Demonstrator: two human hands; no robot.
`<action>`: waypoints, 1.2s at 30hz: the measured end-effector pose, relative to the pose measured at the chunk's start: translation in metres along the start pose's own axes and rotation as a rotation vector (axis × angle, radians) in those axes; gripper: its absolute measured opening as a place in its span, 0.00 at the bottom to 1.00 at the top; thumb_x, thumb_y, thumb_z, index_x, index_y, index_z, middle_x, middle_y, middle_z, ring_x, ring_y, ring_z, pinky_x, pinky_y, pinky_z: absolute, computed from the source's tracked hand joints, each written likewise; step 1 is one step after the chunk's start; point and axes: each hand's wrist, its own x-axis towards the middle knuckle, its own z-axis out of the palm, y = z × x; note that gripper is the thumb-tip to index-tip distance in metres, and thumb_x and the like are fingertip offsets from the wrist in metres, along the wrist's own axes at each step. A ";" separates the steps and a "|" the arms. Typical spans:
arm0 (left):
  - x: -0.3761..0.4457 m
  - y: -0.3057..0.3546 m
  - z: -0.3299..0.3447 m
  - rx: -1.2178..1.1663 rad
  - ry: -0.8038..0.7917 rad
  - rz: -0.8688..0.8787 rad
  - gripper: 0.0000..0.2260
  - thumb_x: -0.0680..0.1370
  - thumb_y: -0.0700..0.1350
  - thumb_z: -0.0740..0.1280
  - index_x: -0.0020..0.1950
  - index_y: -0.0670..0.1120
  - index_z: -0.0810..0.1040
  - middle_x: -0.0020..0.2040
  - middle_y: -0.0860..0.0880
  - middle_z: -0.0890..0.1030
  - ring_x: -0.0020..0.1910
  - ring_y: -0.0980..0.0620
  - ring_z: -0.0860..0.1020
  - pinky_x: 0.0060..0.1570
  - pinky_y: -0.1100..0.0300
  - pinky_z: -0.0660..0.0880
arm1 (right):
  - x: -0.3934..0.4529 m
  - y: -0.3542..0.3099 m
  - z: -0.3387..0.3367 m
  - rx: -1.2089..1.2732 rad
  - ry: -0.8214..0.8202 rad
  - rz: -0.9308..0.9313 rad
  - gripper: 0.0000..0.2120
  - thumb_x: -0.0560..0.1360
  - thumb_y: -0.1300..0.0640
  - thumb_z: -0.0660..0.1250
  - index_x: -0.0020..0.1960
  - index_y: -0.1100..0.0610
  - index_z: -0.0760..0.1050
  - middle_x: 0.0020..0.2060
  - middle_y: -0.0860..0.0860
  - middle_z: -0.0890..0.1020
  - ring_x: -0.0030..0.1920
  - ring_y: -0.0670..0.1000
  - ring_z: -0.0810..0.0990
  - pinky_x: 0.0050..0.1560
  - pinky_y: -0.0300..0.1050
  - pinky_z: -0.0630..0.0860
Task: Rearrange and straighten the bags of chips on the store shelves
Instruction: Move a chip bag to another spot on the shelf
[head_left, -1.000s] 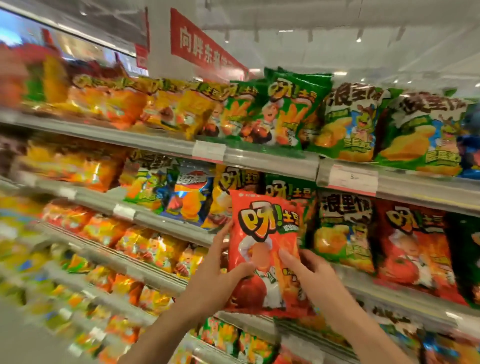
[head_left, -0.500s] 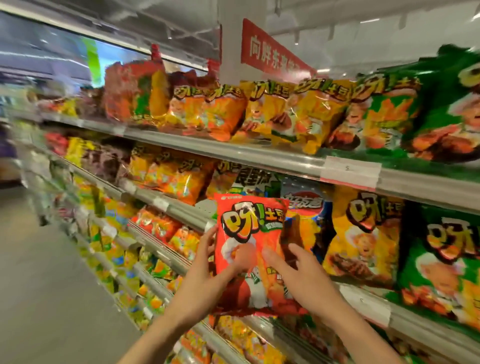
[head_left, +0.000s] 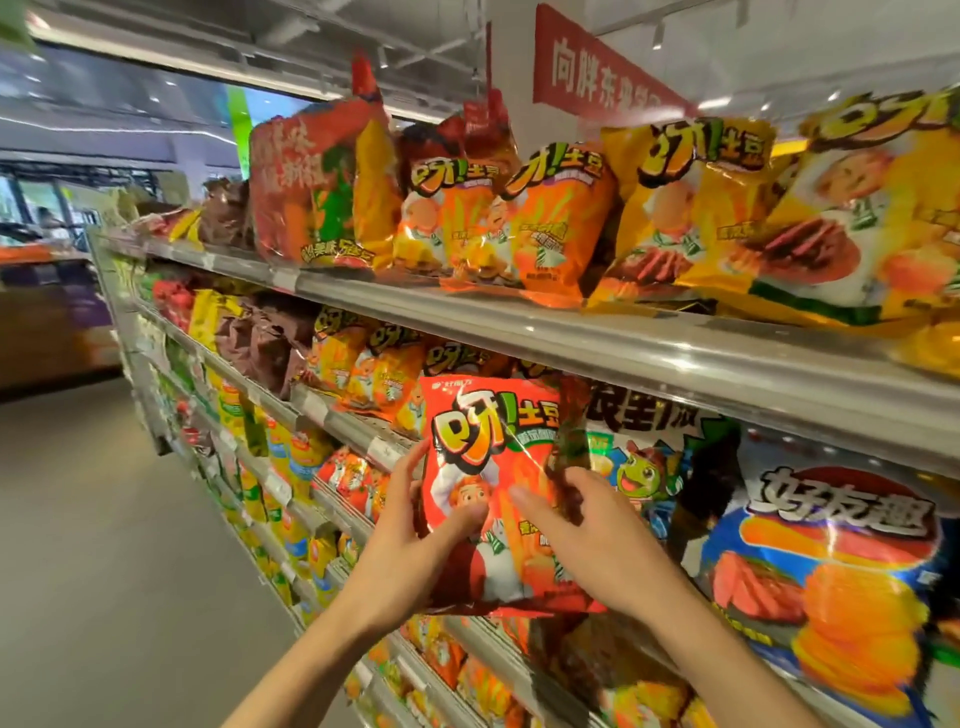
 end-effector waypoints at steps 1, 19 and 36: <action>0.008 -0.004 -0.002 0.002 -0.012 0.000 0.38 0.68 0.66 0.73 0.74 0.70 0.59 0.61 0.82 0.68 0.61 0.83 0.65 0.58 0.71 0.67 | 0.005 -0.001 0.002 -0.010 0.017 0.006 0.48 0.67 0.21 0.56 0.76 0.52 0.62 0.72 0.47 0.69 0.66 0.47 0.71 0.65 0.47 0.69; 0.066 -0.024 0.062 -0.380 -0.460 0.243 0.33 0.73 0.52 0.76 0.74 0.62 0.65 0.64 0.69 0.76 0.62 0.68 0.76 0.52 0.76 0.72 | -0.051 -0.011 -0.034 -0.090 0.497 0.310 0.36 0.61 0.18 0.58 0.59 0.41 0.72 0.50 0.38 0.77 0.47 0.36 0.78 0.45 0.34 0.73; 0.046 -0.011 0.050 -0.301 -0.479 0.266 0.34 0.73 0.56 0.74 0.73 0.70 0.60 0.61 0.79 0.71 0.60 0.76 0.72 0.47 0.79 0.72 | -0.070 0.052 -0.055 -0.550 0.791 0.591 0.51 0.68 0.28 0.67 0.77 0.54 0.48 0.68 0.60 0.65 0.63 0.62 0.73 0.54 0.54 0.77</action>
